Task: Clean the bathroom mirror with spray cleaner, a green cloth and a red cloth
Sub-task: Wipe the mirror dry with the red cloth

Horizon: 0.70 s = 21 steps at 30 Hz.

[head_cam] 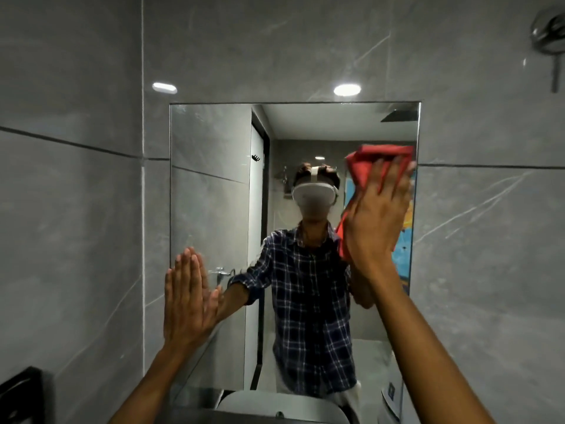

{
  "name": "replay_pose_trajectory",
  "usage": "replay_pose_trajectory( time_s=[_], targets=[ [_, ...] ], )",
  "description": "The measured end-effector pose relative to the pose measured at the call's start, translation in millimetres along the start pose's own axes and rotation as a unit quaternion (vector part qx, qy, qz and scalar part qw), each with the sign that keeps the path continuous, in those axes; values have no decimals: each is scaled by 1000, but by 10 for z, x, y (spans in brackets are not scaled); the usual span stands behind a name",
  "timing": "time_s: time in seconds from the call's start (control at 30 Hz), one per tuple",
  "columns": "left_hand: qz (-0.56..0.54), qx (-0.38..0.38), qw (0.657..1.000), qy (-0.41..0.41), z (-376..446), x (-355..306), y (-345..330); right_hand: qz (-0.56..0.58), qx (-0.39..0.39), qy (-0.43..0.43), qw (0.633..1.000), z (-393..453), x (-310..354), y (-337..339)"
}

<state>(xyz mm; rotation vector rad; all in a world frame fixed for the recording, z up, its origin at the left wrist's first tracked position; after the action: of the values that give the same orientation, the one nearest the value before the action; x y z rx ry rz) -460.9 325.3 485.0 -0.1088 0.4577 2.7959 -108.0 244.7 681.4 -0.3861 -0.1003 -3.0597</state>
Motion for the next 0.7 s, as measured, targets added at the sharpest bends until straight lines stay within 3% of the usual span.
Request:
replay_pose_trajectory(
  time_s=[0.07,0.17,0.37,0.53,0.7],
  targets=[
    [1,-2,1000,-4,-12,-37,10,14,-35,-95,995,390,1,87],
    [6,-12,1000,-6,5,-33,33,40,-45,-95,994,724,470,55],
    [11,1,1000,-1,-9,-2,-32,124,-24,78,989,559,1964,-212],
    [2,8,1000,2,-10,19,-31,145,70,277,947,-90,3217,-507],
    [9,3,1000,8,-6,43,-48,95,114,427,892,-481,3318,-630]
  ],
)
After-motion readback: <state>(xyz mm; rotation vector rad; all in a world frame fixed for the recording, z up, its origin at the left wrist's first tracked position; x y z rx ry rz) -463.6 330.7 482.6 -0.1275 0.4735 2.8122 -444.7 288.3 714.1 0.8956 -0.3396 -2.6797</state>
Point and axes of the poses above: each hand's wrist, its own z-axis towards the middle knuckle, its own y-axis out of the back of the hand, x = y × z, the point moved 10 cm from there along z, towards the middle knuckle, and after that the axes turned 2 degrees about -x, right-handed, at the moved point
